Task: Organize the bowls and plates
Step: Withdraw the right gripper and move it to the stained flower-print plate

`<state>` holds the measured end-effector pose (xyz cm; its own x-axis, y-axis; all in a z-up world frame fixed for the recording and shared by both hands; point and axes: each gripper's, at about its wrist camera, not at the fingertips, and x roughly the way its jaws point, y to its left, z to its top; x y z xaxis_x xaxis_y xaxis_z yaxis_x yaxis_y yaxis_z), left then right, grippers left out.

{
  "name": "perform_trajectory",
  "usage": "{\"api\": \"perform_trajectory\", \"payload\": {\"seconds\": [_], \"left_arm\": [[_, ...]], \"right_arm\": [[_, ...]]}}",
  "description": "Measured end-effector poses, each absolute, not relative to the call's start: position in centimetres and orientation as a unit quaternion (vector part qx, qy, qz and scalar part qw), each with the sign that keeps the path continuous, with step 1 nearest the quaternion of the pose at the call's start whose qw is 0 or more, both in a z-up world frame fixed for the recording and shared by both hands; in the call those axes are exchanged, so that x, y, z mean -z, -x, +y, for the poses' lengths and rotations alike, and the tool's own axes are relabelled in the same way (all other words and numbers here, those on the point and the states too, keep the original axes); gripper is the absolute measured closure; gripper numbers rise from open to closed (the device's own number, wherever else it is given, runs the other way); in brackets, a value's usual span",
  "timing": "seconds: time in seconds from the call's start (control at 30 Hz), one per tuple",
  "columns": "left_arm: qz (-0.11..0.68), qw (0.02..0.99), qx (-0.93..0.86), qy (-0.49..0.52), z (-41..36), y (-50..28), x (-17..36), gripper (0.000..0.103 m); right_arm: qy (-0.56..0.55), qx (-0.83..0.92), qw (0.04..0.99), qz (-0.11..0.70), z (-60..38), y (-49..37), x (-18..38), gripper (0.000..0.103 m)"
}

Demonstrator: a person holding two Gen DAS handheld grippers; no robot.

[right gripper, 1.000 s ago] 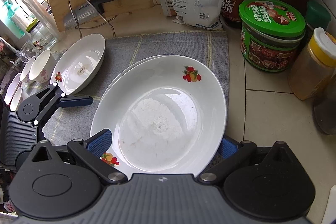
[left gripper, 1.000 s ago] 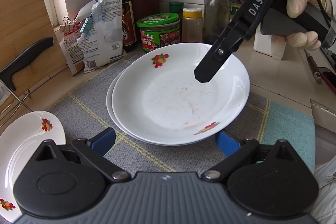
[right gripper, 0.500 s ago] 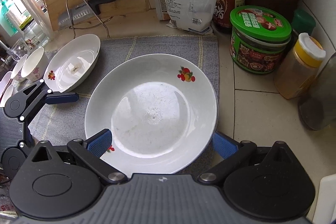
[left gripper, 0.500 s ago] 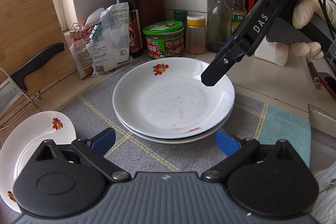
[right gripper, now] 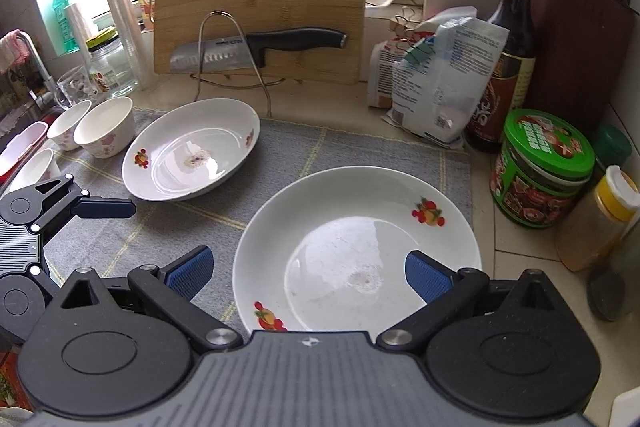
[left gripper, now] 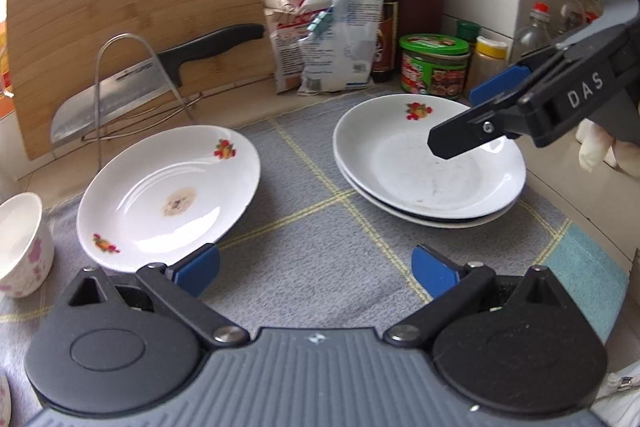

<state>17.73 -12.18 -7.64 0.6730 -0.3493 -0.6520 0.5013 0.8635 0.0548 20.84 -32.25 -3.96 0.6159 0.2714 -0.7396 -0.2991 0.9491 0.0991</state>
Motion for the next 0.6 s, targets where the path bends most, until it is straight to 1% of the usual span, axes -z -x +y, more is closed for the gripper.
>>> {"api": "perform_trajectory", "payload": {"seconds": [0.13,0.33,0.6], "left_arm": [[0.350,0.915,0.173,-0.100,-11.1,-17.6,7.7,0.002],[0.369,0.918,0.101,-0.105,-8.9,-17.6,8.3,0.002],[0.373,0.918,0.099,-0.092,-5.7,-19.8,10.0,0.002]], "right_arm": [[0.017,-0.186,0.899,0.396,-31.1,-21.4,4.1,0.000],[0.010,-0.230,0.889,0.396,-29.4,-22.2,4.4,0.000],[0.012,-0.224,0.887,0.403,-27.2,-22.1,4.6,0.000]]}}
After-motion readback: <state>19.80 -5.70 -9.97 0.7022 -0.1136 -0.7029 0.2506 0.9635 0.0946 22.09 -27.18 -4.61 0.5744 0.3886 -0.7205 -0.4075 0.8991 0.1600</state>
